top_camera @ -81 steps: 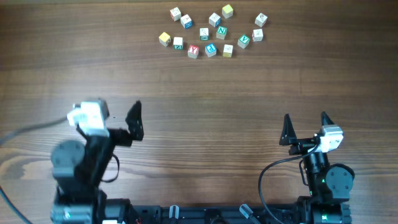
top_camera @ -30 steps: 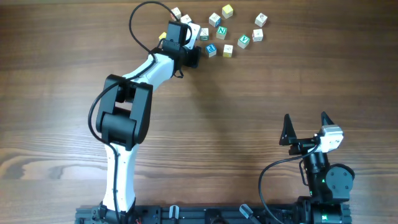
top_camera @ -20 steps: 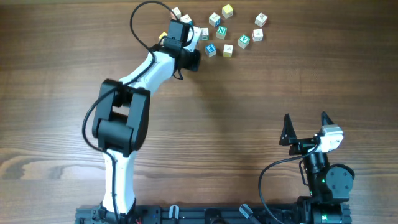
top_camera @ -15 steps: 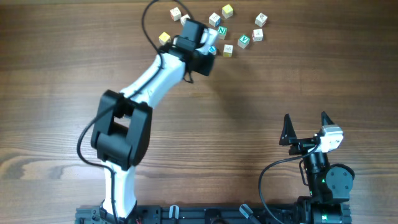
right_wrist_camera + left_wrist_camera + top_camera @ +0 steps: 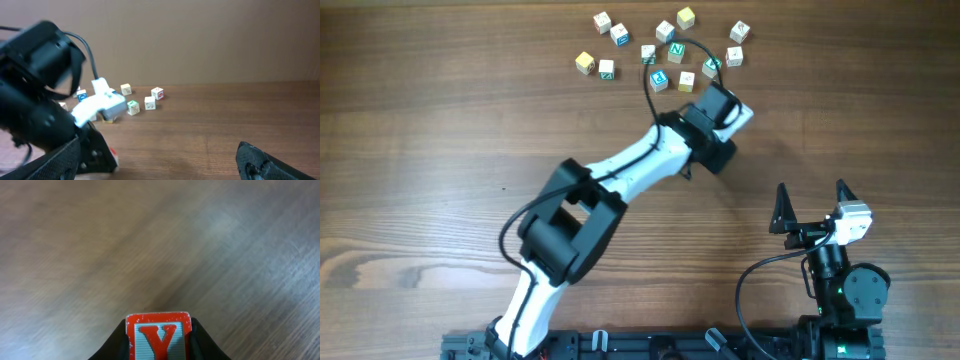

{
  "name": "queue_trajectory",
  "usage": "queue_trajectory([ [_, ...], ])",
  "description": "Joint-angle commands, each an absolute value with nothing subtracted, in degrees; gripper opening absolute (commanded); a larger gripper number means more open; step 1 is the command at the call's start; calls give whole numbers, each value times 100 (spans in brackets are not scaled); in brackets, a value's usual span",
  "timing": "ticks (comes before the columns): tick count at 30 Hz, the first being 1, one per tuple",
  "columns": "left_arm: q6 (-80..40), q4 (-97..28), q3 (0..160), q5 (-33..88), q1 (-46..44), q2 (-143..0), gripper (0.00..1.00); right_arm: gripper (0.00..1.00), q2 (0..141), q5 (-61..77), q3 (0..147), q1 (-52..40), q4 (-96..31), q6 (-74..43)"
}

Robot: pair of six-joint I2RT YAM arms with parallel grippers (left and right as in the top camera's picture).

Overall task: Form a circle
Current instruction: 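Carry the red Y block right and set it down, open gripper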

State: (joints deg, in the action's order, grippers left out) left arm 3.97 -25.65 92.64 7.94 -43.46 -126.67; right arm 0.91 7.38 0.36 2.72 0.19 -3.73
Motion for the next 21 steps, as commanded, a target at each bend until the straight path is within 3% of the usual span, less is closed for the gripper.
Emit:
queue_trajectory([
  [1,338,-2226,9286,784,-4491,-12967,9,100,64,642,30,296,34,-316],
  [8,211,-1806,9286,781,-4501,-13096,15,100,64,642,30,296,34,-314],
  [21,213,-1520,9284,419,-4499,-13408,16,100,64,642,30,296,34,-314],
])
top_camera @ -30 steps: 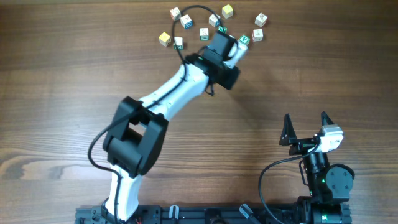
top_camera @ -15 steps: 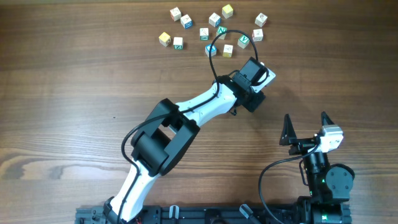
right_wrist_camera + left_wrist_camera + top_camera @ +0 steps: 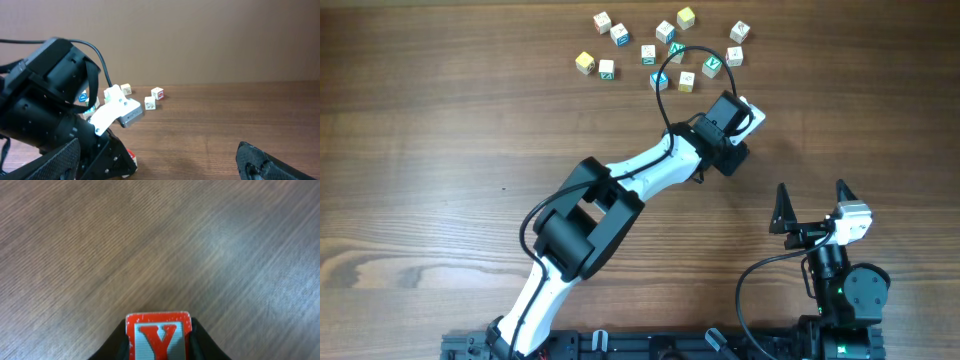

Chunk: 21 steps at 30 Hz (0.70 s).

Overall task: Form a circle
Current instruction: 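Carry the red Y block right and set it down, open gripper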

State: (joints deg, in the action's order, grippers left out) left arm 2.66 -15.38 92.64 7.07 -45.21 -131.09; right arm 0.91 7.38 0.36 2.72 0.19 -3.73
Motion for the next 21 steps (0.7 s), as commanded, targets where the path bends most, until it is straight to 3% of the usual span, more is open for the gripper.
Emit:
queue_trajectory([
  [1,213,-1522,9284,198,-4497,-13441,16,100,64,642,30,296,34,-316],
  [8,209,-1385,9286,-154,-4322,-13443,17,100,64,639,30,296,34,-314],
  [12,211,-1385,9286,390,-4340,-13443,33,100,64,642,30,296,34,-314],
  [21,213,-1387,9286,449,-4340,-13443,43,100,64,639,30,296,34,-314],
])
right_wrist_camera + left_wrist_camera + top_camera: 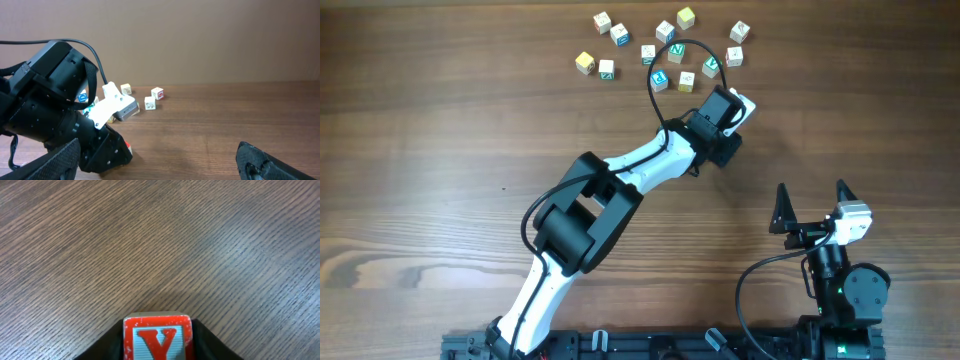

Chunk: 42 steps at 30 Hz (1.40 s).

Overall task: Form a circle
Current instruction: 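Carry the red Y block right and set it down, open gripper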

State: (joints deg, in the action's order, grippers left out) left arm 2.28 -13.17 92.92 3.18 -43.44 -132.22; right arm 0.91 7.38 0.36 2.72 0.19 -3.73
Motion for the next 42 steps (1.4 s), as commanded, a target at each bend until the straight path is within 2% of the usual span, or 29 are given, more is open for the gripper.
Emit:
queue_trajectory([
  [1,213,-1387,9286,449,-4340,-13443,43,100,64,639,30,296,34,-314],
  [12,268,-1391,9292,331,-4322,-13238,51,100,64,639,30,296,34,-316],
  [29,279,-1656,9292,8,-4311,-12403,56,99,64,639,30,296,34,-314],
  [31,279,-1673,9292,-14,-4272,-12197,61,99,64,642,30,296,34,-316],
  [32,276,-1671,9314,-14,-4230,-12062,67,100,64,642,30,296,34,-314],
  [34,276,-1623,9393,-16,-4099,-11782,100,100,64,639,30,296,34,-316],
  [42,259,-1004,10027,-5,-3183,-11445,100,100,64,642,30,296,34,-314],
])
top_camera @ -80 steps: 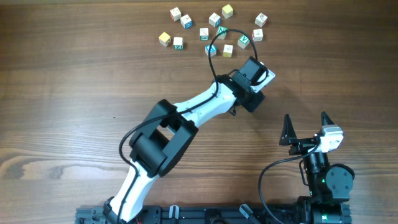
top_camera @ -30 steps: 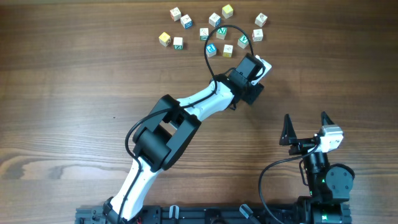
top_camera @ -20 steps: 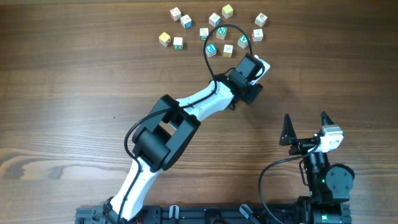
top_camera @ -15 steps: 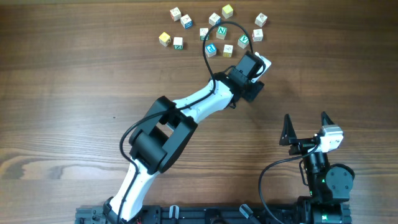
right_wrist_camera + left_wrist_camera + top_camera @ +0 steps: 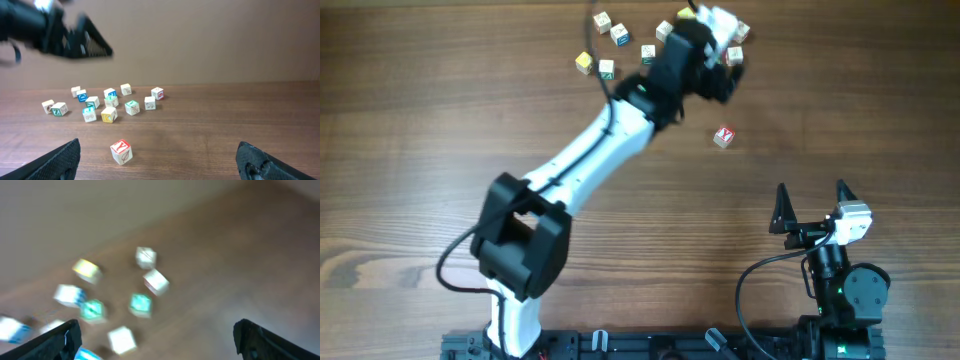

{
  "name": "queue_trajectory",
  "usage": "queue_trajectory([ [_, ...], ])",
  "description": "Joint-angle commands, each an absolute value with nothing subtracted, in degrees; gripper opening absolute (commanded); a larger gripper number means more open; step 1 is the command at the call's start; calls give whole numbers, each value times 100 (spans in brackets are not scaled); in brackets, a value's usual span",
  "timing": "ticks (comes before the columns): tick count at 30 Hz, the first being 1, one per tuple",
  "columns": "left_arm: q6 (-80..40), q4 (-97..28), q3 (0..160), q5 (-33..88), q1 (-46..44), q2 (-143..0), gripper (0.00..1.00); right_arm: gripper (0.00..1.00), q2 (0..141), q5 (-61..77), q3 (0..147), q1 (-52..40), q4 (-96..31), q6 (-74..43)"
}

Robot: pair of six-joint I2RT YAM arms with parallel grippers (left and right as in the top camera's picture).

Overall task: Form a circle
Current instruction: 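Carry the red Y block right and set it down, open gripper, then move the left gripper back to the cluster and grasp the green N block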

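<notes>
A block with a red Y face point(image 5: 723, 137) lies alone on the wooden table, also in the right wrist view point(image 5: 121, 151). Several more letter blocks point(image 5: 648, 52) sit scattered at the table's far side, blurred in the left wrist view point(image 5: 139, 304). My left gripper point(image 5: 720, 70) hangs open and empty above that scatter, its jaws wide apart point(image 5: 157, 342); it also shows top left in the right wrist view point(image 5: 82, 44). My right gripper point(image 5: 812, 205) stands open and empty near the front right point(image 5: 162, 162).
The scattered blocks point(image 5: 109, 114) lie in a loose cluster beyond the Y block, some white, green, blue and yellow. A plain brown wall point(image 5: 200, 40) stands behind the table. My right arm's base point(image 5: 845, 290) sits at the front edge.
My left gripper has let go of the red Y block, which now lies on the table. The gripper has opened and moved up and away, over the far cluster.
My left gripper was shut on the red Y block just below the cluster, then a little further right, then low over the wood. Now the block rests there alone and the gripper is open over the cluster. The right arm stayed still.
</notes>
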State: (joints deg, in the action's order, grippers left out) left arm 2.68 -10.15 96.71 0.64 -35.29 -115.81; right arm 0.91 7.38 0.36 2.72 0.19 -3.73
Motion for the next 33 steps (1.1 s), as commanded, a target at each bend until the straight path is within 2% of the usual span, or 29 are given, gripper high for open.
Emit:
queue_trajectory([
  [1,263,-1004,10136,-3,-3098,-11463,100,100,64,639,30,296,34,-316],
  [4,281,-1186,10722,19,-2840,-11734,100,100,64,639,30,296,34,-314],
  [11,274,-2867,13319,252,-2495,-13701,100,100,64,642,30,296,34,-314],
  [23,231,-2233,13347,644,-2517,-15279,100,100,64,642,30,296,34,-316],
  [28,233,-2150,13347,775,-2550,-15544,91,100,64,639,30,296,34,-314],
  [29,233,-2169,13347,792,-2587,-15561,86,100,64,642,30,296,34,-316],
  [33,239,-2082,13347,788,-2670,-15561,82,100,64,639,30,296,34,-314],
])
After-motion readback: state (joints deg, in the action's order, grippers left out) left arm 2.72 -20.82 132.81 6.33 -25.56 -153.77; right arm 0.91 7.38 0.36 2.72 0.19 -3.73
